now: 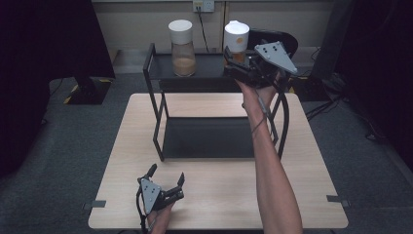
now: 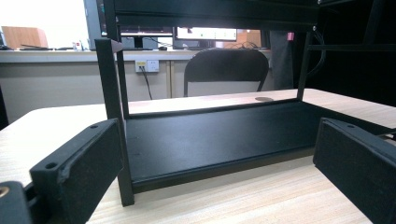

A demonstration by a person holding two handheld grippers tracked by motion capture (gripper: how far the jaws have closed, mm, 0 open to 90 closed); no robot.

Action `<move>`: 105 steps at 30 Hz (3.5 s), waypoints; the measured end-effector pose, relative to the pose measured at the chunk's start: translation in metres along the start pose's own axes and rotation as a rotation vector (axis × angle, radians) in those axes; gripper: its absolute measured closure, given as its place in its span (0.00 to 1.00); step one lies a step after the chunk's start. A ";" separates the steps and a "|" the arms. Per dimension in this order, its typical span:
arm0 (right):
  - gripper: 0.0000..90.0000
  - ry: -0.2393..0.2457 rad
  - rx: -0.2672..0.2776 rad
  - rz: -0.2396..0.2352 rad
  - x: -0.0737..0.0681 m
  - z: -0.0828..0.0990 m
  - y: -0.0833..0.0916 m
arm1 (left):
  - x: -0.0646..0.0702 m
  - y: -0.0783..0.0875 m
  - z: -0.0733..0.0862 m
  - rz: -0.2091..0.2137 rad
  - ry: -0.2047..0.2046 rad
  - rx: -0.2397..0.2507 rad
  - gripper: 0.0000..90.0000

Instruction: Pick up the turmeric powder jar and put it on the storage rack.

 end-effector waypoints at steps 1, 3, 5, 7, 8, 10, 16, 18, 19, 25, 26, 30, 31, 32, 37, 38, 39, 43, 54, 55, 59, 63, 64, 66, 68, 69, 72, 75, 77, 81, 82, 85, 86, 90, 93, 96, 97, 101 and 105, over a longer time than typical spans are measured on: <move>0.01 0.000 0.003 0.001 0.001 0.001 0.002 | 0.000 0.000 0.000 0.000 0.000 -0.001 0.01; 0.01 0.003 0.009 0.005 0.002 0.002 0.006 | 0.000 0.000 0.000 -0.001 0.000 0.000 0.01; 0.01 0.005 0.013 0.008 0.002 0.004 0.010 | 0.000 0.000 0.000 -0.001 0.000 0.000 0.01; 0.01 0.007 0.015 0.010 0.003 0.005 0.014 | 0.000 0.000 0.000 -0.002 0.000 0.000 0.01; 0.01 0.008 0.015 0.011 0.003 0.005 0.016 | 0.000 0.000 0.000 -0.002 0.000 0.001 0.01; 0.01 0.010 0.021 0.018 0.003 0.007 0.020 | 0.000 0.000 0.000 -0.002 0.000 0.000 0.01; 0.01 0.017 0.037 0.023 0.003 0.010 0.031 | 0.000 0.000 0.000 -0.002 0.000 0.001 0.01; 0.01 0.014 0.037 0.023 0.003 0.011 0.035 | 0.000 0.000 0.000 -0.002 0.000 0.001 0.01; 0.01 0.015 0.038 0.022 0.002 0.011 0.037 | 0.000 0.000 0.000 -0.002 0.000 0.001 0.01; 0.00 0.020 0.038 0.029 0.000 0.016 0.048 | 0.000 0.000 0.000 -0.002 0.000 0.001 0.01; 0.00 0.022 0.037 0.030 -0.001 0.017 0.050 | 0.000 0.000 0.000 -0.002 0.000 0.001 0.01; 0.00 0.016 0.038 0.025 -0.001 0.021 0.058 | 0.000 0.000 0.000 -0.002 0.000 0.001 0.01; 0.00 0.017 0.034 0.025 -0.001 0.022 0.059 | 0.000 0.000 0.000 -0.003 0.000 0.001 0.01; 0.00 0.019 0.033 0.023 -0.002 0.023 0.061 | 0.000 0.000 0.000 -0.003 0.000 0.000 0.01; 0.00 0.021 0.044 0.026 -0.004 0.028 0.073 | 0.001 0.000 0.000 -0.005 0.000 0.001 0.01; 0.00 0.021 0.045 0.028 -0.004 0.029 0.076 | 0.001 0.000 0.000 -0.005 0.000 0.001 0.01; 0.00 0.024 0.041 0.031 -0.005 0.029 0.079 | 0.001 0.000 0.000 -0.005 0.000 0.001 0.01; 0.00 0.021 0.051 0.037 -0.006 0.033 0.091 | 0.001 0.000 0.000 -0.005 0.000 0.001 0.02; 0.00 0.014 0.038 0.042 -0.010 0.050 0.119 | 0.001 0.000 0.000 -0.006 0.000 0.001 0.02; 0.00 0.013 0.038 0.042 -0.010 0.052 0.122 | 0.001 0.000 0.000 -0.006 0.000 0.001 0.02; 0.00 0.015 0.031 0.052 -0.011 0.061 0.132 | 0.001 0.000 0.000 -0.006 0.000 0.001 0.02; 0.00 0.006 0.025 0.056 -0.011 0.070 0.142 | 0.001 0.000 0.000 -0.006 0.000 0.001 0.02; 0.00 0.000 0.029 0.055 -0.010 0.073 0.145 | 0.001 0.000 0.000 -0.006 0.000 0.001 0.02; 0.00 0.010 0.028 0.061 -0.009 0.077 0.149 | 0.001 0.000 0.000 -0.006 0.000 0.001 0.02; 0.00 0.008 0.028 0.069 -0.009 0.081 0.155 | 0.001 0.000 0.000 -0.007 0.000 0.001 0.02; 0.00 0.010 0.028 0.074 -0.009 0.083 0.158 | 0.001 0.000 0.000 -0.007 0.000 0.001 0.02; 0.00 0.003 0.022 0.076 -0.008 0.090 0.166 | 0.001 0.000 0.000 -0.007 0.000 0.001 0.02; 0.00 -0.019 0.012 0.079 -0.006 0.097 0.173 | 0.001 0.000 0.000 -0.007 0.000 0.001 0.02; 0.00 -0.023 0.009 0.087 -0.006 0.099 0.177 | 0.001 0.000 0.000 -0.007 0.000 0.001 0.02; 0.00 -0.025 -0.007 0.111 -0.008 0.110 0.185 | 0.001 0.000 0.000 -0.007 0.000 0.001 0.02; 0.00 -0.023 -0.012 0.115 -0.008 0.112 0.187 | 0.001 0.000 0.000 -0.007 0.000 0.001 0.02; 0.00 -0.030 -0.017 0.119 -0.011 0.122 0.192 | 0.001 0.000 0.000 -0.007 0.000 0.001 0.02; 0.00 -0.029 -0.021 0.122 -0.013 0.125 0.194 | 0.001 0.000 0.000 -0.007 0.000 0.002 0.02; 0.00 -0.029 -0.019 0.132 -0.019 0.136 0.199 | 0.001 0.000 0.000 -0.007 0.000 0.001 0.02; 0.00 -0.017 -0.018 0.135 -0.024 0.145 0.201 | 0.001 0.000 0.000 -0.007 0.000 0.001 0.02; 0.00 -0.020 -0.029 0.137 -0.030 0.154 0.203 | 0.001 0.000 0.000 -0.007 0.000 0.001 0.02; 0.00 -0.022 -0.029 0.137 -0.031 0.157 0.204 | 0.001 0.000 0.000 -0.008 0.000 0.001 0.02; 0.00 -0.004 -0.038 0.148 -0.038 0.168 0.206 | 0.001 0.000 0.000 -0.007 0.000 0.001 0.02; 0.00 -0.015 -0.053 0.145 -0.040 0.178 0.208 | 0.001 0.000 0.000 -0.007 0.000 0.001 0.02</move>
Point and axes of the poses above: each handheld gripper's, and its own axes: y roughly backward along the jaws, z roughly out of its underside, x roughly to its right, the point moved 6 cm from there along -y, roughly forward along the jaws, and after that the axes turned 12 degrees about y, right-handed, at the moved point
